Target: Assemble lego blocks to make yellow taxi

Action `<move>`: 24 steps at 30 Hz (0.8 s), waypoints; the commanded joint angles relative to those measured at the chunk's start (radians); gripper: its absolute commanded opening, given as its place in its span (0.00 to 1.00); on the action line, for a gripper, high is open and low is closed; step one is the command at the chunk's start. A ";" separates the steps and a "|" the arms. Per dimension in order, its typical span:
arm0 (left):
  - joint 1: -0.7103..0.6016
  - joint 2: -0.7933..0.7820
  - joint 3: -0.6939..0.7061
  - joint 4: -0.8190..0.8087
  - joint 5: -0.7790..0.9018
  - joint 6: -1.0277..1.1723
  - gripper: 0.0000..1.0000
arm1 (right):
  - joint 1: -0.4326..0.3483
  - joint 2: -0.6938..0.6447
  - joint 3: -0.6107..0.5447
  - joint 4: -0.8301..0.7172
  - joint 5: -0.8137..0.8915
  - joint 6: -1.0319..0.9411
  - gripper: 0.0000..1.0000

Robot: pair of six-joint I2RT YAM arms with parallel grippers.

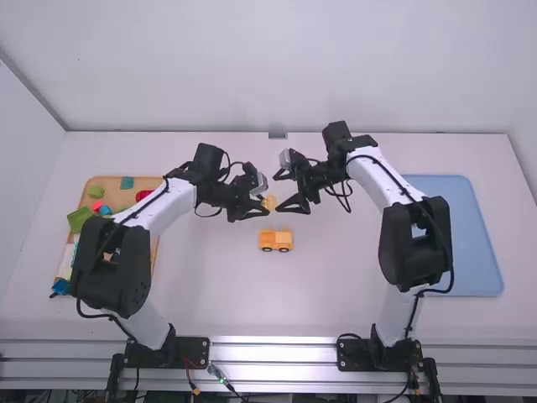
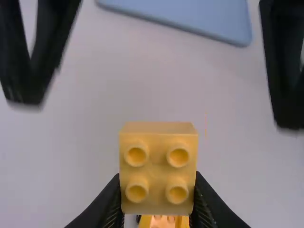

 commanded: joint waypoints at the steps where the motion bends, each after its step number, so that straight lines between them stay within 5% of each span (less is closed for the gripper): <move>1: -0.002 0.005 0.025 -0.072 -0.166 0.136 0.12 | -0.053 0.005 0.030 0.006 0.029 0.101 0.99; 6: -0.003 0.005 0.018 -0.194 -0.306 0.302 0.02 | -0.104 0.005 0.030 -0.003 0.064 0.168 0.99; 10: -0.002 0.005 -0.014 -0.245 -0.402 0.405 0.03 | -0.130 0.005 0.030 -0.002 0.060 0.185 0.99; 24: 0.001 0.005 -0.293 0.085 -0.517 0.327 0.01 | -0.103 0.005 0.030 0.010 0.072 0.184 0.99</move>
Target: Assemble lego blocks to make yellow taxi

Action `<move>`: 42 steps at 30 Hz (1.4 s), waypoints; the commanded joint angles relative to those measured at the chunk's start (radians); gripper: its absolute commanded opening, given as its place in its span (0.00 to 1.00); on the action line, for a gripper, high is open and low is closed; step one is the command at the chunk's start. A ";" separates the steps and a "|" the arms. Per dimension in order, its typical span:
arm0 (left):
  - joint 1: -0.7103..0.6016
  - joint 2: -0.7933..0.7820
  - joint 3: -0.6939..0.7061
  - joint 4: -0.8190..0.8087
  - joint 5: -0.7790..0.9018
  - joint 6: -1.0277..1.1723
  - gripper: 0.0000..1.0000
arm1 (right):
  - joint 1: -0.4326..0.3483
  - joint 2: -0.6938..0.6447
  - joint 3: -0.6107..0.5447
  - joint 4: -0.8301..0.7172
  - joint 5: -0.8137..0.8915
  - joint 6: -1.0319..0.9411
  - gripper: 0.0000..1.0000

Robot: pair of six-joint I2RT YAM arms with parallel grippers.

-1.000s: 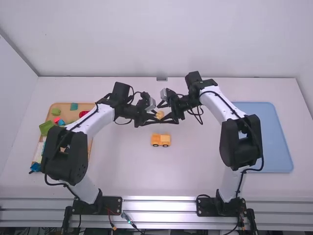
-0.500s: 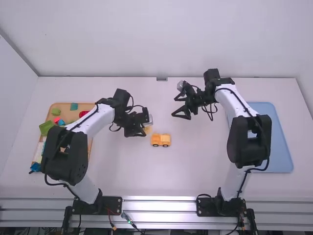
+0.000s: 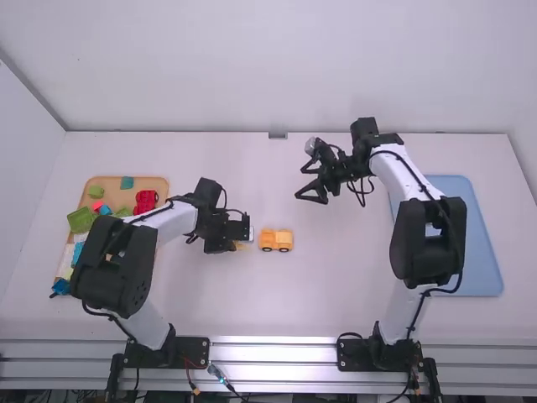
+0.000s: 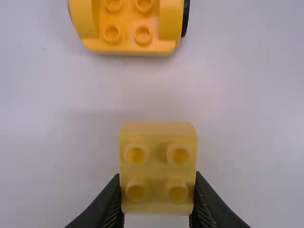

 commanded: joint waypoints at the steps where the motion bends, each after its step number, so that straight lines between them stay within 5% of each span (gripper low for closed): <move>1: -0.005 0.005 -0.016 0.020 -0.023 -0.055 0.02 | 0.005 0.005 0.030 -0.003 -0.002 -0.001 0.99; 6: -0.006 0.005 -0.037 0.065 -0.019 -0.056 0.05 | 0.019 0.005 0.030 -0.004 -0.002 0.000 0.99; 11: -0.006 0.005 -0.068 0.109 -0.019 -0.057 0.44 | 0.020 0.005 0.030 -0.007 -0.002 0.002 0.99; 15: -0.006 0.005 -0.070 0.112 -0.018 -0.057 0.52 | 0.018 0.005 0.030 -0.006 -0.002 0.003 0.99; 16: -0.008 0.005 -0.069 0.114 -0.019 -0.056 0.61 | 0.018 0.005 0.030 -0.006 -0.002 0.003 0.99; 17: -0.008 0.005 -0.068 0.122 -0.019 -0.057 0.97 | 0.018 0.005 0.030 -0.006 0.000 0.003 0.99; 23: 0.012 0.001 -0.034 0.126 0.037 -0.069 0.99 | 0.017 0.005 0.030 -0.007 0.002 0.003 0.99; 34: 0.282 -0.019 -0.006 0.021 0.602 0.061 0.99 | 0.020 0.005 0.030 -0.005 0.021 -0.085 0.99; 42: 0.323 -0.019 -0.113 0.154 0.645 -0.031 0.99 | 0.018 0.005 0.030 0.052 0.031 -0.103 0.99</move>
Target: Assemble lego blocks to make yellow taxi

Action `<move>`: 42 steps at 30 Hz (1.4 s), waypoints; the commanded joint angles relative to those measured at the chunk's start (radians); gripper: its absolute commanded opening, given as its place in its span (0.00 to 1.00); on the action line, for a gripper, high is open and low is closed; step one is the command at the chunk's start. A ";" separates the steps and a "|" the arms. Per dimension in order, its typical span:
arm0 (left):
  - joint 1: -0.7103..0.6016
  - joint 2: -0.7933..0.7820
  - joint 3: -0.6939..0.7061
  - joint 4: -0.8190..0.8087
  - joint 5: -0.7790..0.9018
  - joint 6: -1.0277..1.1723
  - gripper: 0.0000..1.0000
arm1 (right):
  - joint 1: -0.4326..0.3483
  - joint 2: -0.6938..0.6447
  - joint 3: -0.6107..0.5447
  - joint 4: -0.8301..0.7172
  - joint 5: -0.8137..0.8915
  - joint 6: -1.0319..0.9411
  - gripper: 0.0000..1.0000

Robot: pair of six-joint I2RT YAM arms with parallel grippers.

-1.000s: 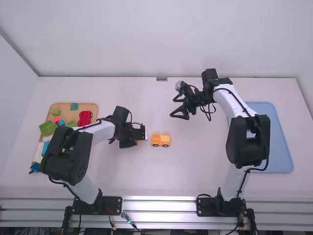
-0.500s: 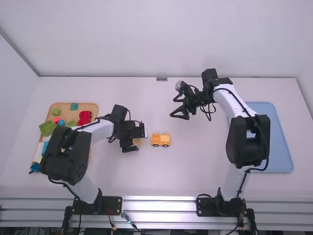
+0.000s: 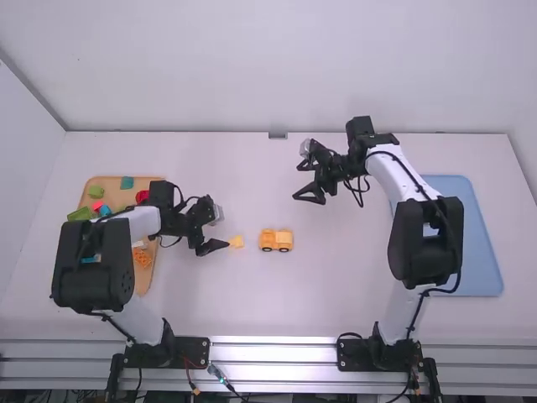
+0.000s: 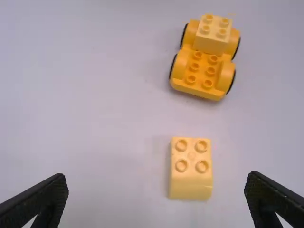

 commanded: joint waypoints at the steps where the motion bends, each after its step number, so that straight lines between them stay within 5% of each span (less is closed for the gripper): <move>1: -0.002 -0.016 -0.034 0.016 0.101 -0.016 0.99 | 0.003 0.005 0.030 0.002 0.011 -0.012 0.99; 6: -0.013 -0.016 -0.092 0.076 0.096 -0.006 0.99 | 0.005 0.005 0.029 -0.022 0.039 -0.013 0.99; 17: -0.013 0.042 -0.283 0.560 0.110 -0.195 0.99 | 0.018 0.005 -0.036 0.029 0.034 -0.015 0.99; 29: -0.013 0.190 -0.164 0.453 0.173 -0.075 1.00 | 0.018 0.005 -0.037 0.026 0.035 0.014 0.99; 37: -0.027 0.203 -0.204 0.562 0.154 -0.080 0.75 | 0.018 0.005 -0.037 0.027 0.035 0.007 0.99; 42: -0.044 0.203 -0.209 0.572 0.122 -0.126 0.75 | 0.018 0.005 -0.037 0.025 0.034 0.007 0.99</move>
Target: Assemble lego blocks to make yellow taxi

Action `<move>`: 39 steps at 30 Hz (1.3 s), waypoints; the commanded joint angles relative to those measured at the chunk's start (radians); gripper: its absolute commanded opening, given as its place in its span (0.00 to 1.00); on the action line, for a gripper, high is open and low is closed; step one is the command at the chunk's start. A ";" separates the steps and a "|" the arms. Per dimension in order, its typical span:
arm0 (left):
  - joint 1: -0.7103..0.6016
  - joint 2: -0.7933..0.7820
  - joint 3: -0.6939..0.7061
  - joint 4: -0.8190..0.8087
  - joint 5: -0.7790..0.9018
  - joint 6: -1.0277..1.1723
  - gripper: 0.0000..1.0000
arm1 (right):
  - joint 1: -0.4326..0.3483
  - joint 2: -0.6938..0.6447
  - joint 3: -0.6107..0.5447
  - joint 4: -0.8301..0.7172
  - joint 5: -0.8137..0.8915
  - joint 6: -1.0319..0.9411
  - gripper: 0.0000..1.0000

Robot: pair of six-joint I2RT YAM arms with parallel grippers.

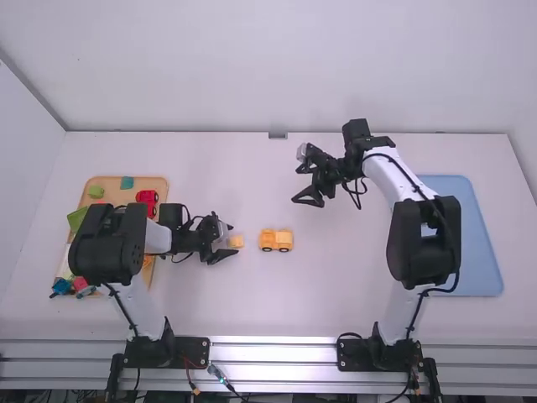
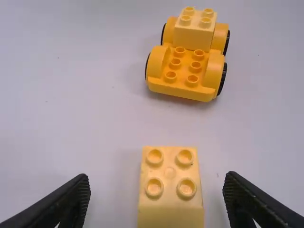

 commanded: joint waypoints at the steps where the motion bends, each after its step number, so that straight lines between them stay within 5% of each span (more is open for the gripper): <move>1: -0.022 0.013 -0.010 -0.010 -0.023 -0.011 0.74 | 0.002 0.005 -0.007 -0.004 -0.018 0.002 0.99; 6: -0.033 0.013 -0.009 -0.016 -0.028 0.018 0.68 | 0.002 0.005 -0.007 -0.002 -0.032 -0.020 0.99; 13: -0.029 0.013 -0.010 -0.026 -0.053 0.008 0.50 | 0.001 0.005 -0.007 -0.008 -0.032 -0.019 0.98; 14: -0.028 0.013 -0.010 -0.027 -0.054 0.012 0.41 | 0.000 0.005 -0.007 -0.006 -0.031 -0.005 0.98; 21: -0.033 0.013 -0.016 -0.026 -0.065 0.012 0.27 | 0.000 0.005 -0.007 -0.006 -0.033 0.002 0.98; 28: -0.034 0.013 -0.016 -0.003 -0.067 0.012 0.29 | 0.011 0.002 -0.005 0.026 -0.024 0.016 0.99; 35: -0.027 0.013 -0.003 0.037 0.017 0.011 0.31 | 0.065 -0.088 -0.007 0.074 0.165 0.112 0.99; 39: -0.035 0.013 0.020 0.007 0.030 0.011 0.31 | 0.095 -0.161 -0.100 0.170 0.241 0.151 0.99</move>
